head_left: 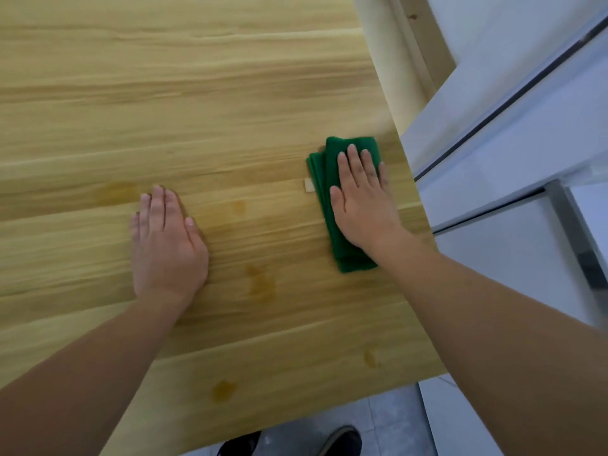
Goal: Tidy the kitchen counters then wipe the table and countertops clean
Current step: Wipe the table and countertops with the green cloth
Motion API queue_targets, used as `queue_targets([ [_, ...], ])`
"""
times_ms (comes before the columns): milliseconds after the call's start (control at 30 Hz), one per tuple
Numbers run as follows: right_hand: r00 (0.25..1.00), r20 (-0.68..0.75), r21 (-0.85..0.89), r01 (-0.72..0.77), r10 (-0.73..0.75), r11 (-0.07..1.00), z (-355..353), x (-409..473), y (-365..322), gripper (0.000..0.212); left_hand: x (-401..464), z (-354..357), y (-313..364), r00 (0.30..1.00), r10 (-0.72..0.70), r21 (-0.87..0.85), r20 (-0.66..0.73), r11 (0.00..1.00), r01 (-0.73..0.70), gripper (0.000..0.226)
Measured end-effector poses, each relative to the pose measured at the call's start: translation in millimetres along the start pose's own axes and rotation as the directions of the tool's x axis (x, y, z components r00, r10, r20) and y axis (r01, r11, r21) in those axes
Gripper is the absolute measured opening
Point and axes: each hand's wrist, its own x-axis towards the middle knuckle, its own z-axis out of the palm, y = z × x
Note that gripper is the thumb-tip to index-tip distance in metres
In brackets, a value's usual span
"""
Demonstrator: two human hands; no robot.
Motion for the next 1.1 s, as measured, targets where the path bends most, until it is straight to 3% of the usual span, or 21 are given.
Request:
queue_targets([
  [233, 0.997, 0.055, 0.027, 0.047, -0.049, 0.999, 16.4, -81.1, -29.6, 0.061, -2.8, -4.2, 4.5, 1.000, -0.009, -0.011, 0.012, 1.000, 0.009, 0.054],
  [633, 1.000, -0.009, 0.026, 0.019, -0.019, 0.999, 7.0, -1.8, -45.9, 0.061, 1.5, 2.4, -1.6, 1.000, 0.005, -0.007, -0.010, 1.000, -0.005, 0.055],
  [1100, 0.999, 0.035, 0.017, 0.034, -0.034, 0.999, 18.3, -74.7, -29.9, 0.062, -53.3, -0.1, 9.4, 1.000, 0.010, -0.022, 0.003, 1.000, -0.010, 0.055],
])
